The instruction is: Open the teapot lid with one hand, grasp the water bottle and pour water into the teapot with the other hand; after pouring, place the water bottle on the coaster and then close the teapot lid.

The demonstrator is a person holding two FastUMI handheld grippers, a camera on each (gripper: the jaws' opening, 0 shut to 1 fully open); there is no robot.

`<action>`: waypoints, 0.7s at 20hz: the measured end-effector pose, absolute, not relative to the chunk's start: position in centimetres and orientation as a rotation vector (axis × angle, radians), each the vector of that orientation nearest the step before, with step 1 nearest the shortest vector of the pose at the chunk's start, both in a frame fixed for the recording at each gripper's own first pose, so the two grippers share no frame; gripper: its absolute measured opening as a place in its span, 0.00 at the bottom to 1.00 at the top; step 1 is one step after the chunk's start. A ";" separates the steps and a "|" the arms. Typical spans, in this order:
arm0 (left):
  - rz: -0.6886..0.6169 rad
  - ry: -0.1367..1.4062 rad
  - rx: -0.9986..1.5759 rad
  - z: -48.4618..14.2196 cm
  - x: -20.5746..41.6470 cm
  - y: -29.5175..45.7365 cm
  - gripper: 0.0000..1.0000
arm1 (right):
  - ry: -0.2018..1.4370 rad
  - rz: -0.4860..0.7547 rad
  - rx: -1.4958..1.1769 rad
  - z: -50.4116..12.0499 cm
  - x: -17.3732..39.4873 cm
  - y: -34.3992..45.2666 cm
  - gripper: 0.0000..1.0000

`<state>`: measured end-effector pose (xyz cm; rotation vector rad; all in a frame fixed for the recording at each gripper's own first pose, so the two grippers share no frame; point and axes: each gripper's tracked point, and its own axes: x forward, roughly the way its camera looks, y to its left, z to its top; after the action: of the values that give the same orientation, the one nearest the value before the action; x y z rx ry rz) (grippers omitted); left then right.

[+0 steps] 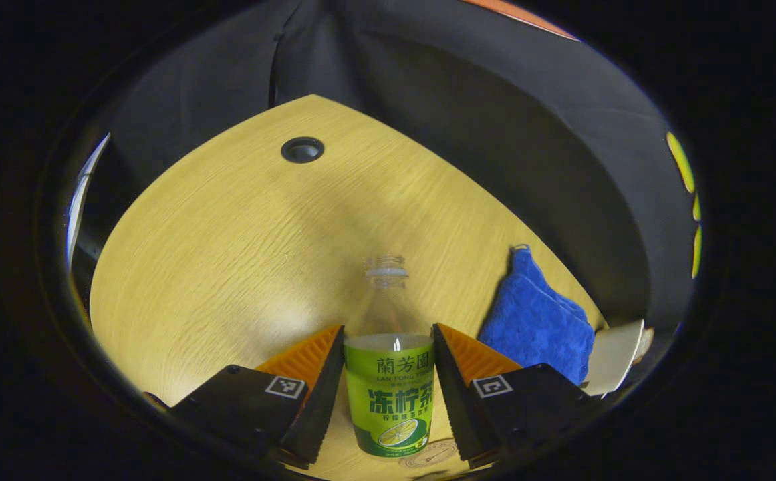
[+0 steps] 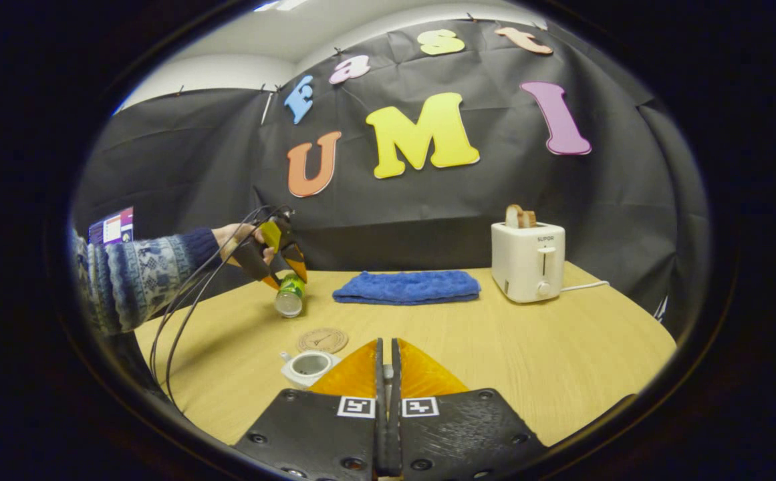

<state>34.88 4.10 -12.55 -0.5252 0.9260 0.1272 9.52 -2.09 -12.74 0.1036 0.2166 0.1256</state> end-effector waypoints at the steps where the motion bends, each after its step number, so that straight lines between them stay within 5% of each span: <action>1: 0.097 0.884 -0.510 -11.3 34.3 3.2 0.76 | 0.215 0.123 0.089 -12.8 9.4 -2.0 0.00; 14: -0.075 0.284 -0.335 -3.2 25.5 -3.6 0.76 | 0.160 0.155 0.103 -10.1 8.0 -0.3 0.00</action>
<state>25.53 -3.63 -3.18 -0.3352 0.2845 -0.0751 8.01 -0.28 -10.09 0.1031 0.1600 0.1551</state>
